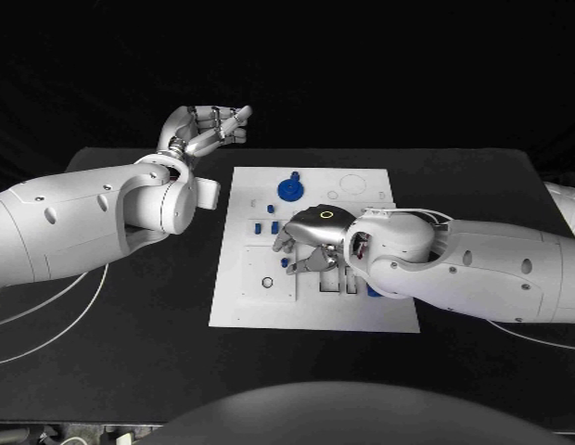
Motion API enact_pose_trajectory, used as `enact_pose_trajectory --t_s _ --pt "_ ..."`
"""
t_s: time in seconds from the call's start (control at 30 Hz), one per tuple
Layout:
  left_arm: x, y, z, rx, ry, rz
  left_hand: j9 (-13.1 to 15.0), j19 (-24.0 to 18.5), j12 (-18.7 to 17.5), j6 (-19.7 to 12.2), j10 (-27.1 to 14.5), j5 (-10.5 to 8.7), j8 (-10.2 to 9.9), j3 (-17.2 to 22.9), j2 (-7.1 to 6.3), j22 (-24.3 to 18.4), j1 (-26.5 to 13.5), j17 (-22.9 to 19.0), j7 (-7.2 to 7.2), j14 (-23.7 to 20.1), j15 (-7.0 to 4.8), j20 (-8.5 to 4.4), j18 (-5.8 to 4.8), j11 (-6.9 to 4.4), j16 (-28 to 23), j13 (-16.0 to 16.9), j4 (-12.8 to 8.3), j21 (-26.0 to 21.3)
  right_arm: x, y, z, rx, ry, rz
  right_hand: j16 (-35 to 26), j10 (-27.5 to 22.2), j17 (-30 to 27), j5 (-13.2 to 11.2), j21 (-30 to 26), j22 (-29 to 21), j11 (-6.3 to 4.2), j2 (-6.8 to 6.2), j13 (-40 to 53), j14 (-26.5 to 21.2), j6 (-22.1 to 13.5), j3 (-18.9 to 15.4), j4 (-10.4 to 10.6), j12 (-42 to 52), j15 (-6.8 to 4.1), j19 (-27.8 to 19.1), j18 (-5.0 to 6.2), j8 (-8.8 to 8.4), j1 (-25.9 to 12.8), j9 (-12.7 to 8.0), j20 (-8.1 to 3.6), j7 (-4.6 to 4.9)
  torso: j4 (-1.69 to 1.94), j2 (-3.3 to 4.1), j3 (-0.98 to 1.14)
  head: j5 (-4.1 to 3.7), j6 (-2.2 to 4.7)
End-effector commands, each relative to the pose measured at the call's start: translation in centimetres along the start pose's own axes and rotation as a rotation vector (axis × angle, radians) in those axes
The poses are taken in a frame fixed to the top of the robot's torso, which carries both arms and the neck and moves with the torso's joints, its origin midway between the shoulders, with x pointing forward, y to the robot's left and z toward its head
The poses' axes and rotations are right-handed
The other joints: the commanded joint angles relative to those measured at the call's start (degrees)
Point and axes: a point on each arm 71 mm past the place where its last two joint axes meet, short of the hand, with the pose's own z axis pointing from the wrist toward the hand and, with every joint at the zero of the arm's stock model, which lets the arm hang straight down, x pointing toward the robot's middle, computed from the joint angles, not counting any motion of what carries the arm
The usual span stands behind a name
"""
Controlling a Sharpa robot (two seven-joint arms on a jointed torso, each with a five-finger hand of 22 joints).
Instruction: Assemble the parts on the task board
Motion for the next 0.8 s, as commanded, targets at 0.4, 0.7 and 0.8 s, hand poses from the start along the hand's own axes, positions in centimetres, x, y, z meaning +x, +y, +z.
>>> enact_pose_trajectory --t_s 0.4,0.7,0.8 --pt "0.6 -0.2 0.1 0.008 0.024 -0.014 0.1 0.4 0.3 -0.5 -0.4 -0.19 0.3 0.3 0.60 -0.2 -0.2 -0.2 -0.07 -0.4 -0.08 0.08 0.61 0.12 0.3 0.0 0.1 -0.1 -3.9 -3.3 -4.0 0.077 -0.226 0.265 0.2 0.9 15.1 -0.2 0.3 15.1 0.96 3.61 0.0 5.9 1.6 -1.7 2.3 0.2 1.18 6.0 -0.39 0.25 -4.2 0.3 1.40 2.32 -0.07 0.03 -0.06 0.32 0.01" --pt "0.9 -0.1 0.1 0.007 0.030 -0.016 0.1 0.4 0.3 -0.5 -0.4 -0.19 0.3 0.3 0.60 -0.2 -0.2 -0.2 -0.07 -0.4 -0.08 0.08 0.61 0.12 0.3 0.0 0.1 -0.1 -5.3 -6.5 -6.4 0.167 -0.216 0.271 0.2 -5.0 15.1 -0.2 0.3 15.1 1.73 4.79 -0.1 5.9 -3.9 -3.7 2.3 0.0 1.79 6.0 -0.39 -0.18 -5.1 -0.1 2.10 3.01 -0.03 0.00 0.01 -1.25 0.01" --pt "0.9 -0.1 0.1 0.006 0.030 -0.016 0.1 0.4 0.3 -0.5 -0.4 -0.19 0.3 0.3 0.60 -0.2 -0.2 -0.2 -0.07 -0.4 -0.08 0.08 0.61 0.12 0.3 0.0 0.1 -0.1 -5.3 -7.2 -6.7 0.191 -0.197 0.254 0.2 -5.7 15.1 -0.2 0.3 15.1 1.58 4.78 -0.1 5.9 -4.2 -3.9 2.0 0.0 1.65 6.0 -0.39 -0.09 -4.7 0.0 2.03 2.87 -0.18 0.01 0.03 -1.20 0.01"
